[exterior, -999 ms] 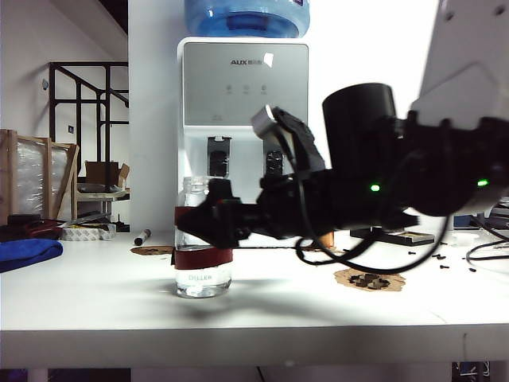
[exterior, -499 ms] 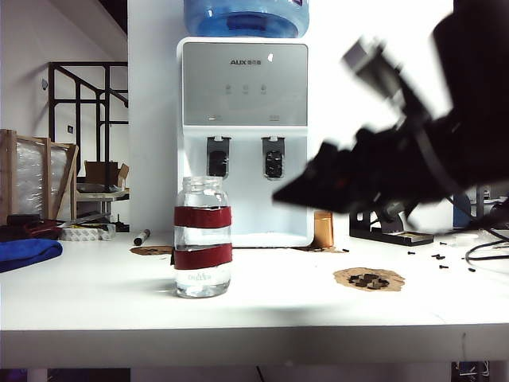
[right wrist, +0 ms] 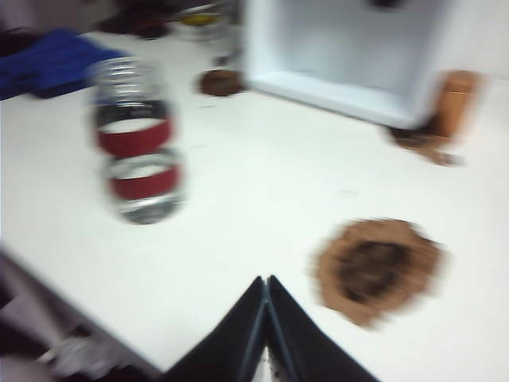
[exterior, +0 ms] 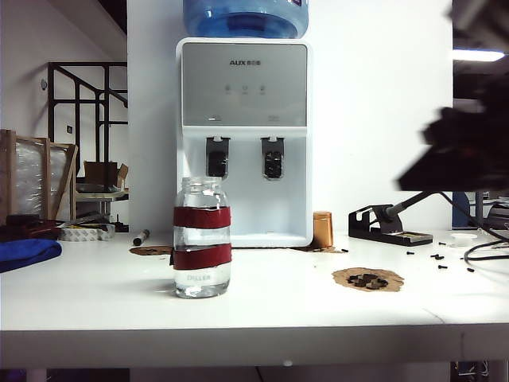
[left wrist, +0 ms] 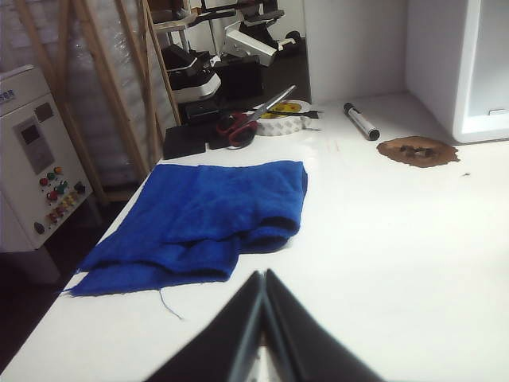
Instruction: Pick up the water bottle with two loops of red belts, then reach the front water dispenser and gently press the gray-black baffle horizontally to get a little water.
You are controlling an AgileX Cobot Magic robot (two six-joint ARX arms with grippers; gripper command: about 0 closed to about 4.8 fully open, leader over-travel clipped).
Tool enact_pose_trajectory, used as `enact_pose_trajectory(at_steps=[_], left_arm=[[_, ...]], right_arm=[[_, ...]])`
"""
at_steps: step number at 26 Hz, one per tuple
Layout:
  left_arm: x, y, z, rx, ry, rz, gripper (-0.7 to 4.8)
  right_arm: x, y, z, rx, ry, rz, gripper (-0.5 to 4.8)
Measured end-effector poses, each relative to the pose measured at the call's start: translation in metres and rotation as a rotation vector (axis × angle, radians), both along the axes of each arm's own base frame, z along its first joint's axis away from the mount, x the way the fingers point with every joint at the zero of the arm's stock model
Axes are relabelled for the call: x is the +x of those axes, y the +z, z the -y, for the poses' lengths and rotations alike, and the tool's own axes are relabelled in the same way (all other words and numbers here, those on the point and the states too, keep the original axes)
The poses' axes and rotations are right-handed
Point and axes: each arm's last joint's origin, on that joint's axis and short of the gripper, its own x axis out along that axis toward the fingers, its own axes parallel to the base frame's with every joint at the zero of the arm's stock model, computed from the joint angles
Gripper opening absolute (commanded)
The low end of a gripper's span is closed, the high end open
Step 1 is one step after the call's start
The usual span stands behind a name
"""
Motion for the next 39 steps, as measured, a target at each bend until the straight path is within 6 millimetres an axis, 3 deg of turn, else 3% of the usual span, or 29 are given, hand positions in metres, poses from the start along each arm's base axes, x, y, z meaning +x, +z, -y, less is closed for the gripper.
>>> enact_pose_trajectory(at_steps=[8, 11, 20, 39], left_arm=[[0.000, 0.000, 0.000, 0.000, 0.000, 0.000, -0.04], [0.000, 0.000, 0.000, 0.000, 0.000, 0.000, -0.04], [0.000, 0.000, 0.000, 0.000, 0.000, 0.000, -0.04], [0.000, 0.000, 0.000, 0.000, 0.000, 0.000, -0.04]], right_arm=[[-0.026, -0.013, 0.059, 0.151, -0.326, 0.090, -0.04], [-0.035, -0.003, 0.070, 0.243, -0.414, 0.148, -0.05], [-0.038, -0.004, 0.070, 0.260, -0.339, 0.124, -0.04], [-0.051, 0.014, 0.080, 0.292, -0.395, 0.338, -0.03]])
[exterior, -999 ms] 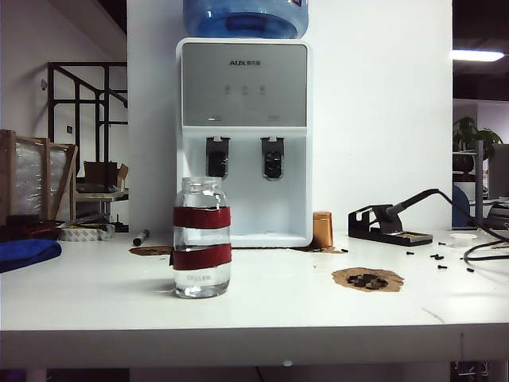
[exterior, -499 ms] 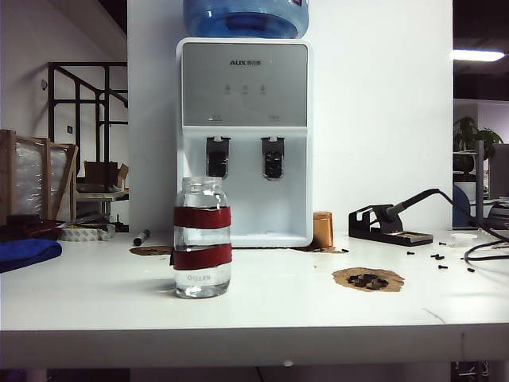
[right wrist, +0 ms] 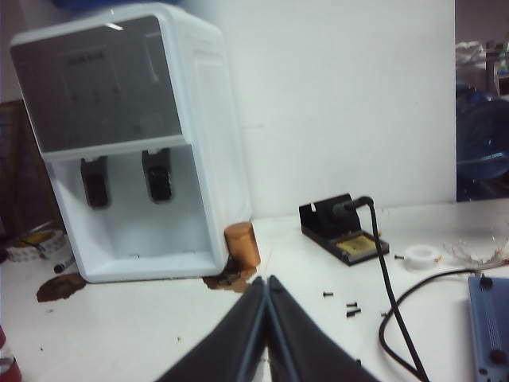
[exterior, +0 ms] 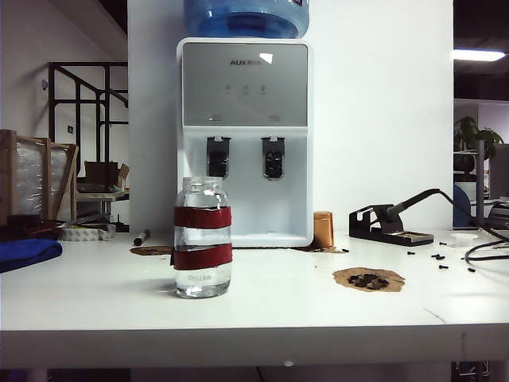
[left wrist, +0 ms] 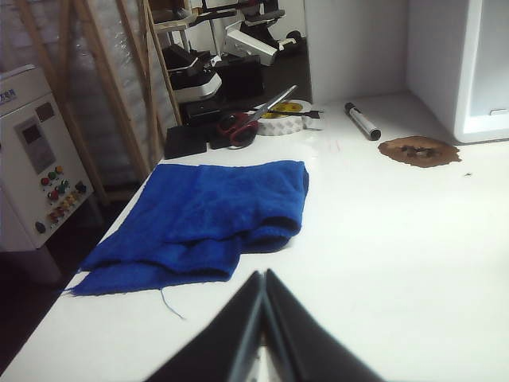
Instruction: Pick up the water bottle with two loops of red belts, then reach the front water dispenser and gently press the gray-black baffle horizontally to get a little water.
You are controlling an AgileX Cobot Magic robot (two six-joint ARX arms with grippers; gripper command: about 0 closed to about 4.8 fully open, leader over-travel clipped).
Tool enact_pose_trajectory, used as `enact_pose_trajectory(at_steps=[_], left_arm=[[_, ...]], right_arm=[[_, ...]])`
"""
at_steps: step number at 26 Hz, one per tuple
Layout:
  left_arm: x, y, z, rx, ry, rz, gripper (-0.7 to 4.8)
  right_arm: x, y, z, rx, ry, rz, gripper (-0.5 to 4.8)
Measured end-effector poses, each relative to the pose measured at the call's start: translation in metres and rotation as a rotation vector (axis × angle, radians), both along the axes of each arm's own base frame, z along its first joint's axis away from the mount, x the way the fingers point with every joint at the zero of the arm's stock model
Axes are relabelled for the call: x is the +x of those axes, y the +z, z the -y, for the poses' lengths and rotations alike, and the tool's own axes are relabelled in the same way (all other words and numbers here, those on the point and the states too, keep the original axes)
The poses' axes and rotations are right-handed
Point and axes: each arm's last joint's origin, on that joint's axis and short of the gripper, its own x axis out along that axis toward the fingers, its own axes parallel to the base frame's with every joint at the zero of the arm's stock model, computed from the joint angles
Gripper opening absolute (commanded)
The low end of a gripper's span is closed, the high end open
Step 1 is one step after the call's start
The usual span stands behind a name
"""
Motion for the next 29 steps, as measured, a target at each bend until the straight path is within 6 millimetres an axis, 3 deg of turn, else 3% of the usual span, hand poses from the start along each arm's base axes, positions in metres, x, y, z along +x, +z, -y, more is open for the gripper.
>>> enact_pose_trajectory(at_steps=[29], left_arm=[[0.0000, 0.0000, 0.0000, 0.000, 0.000, 0.000, -0.04]], right_arm=[[-0.0075, 0.0077, -0.0002, -0.003, 0.000, 0.098, -0.02]])
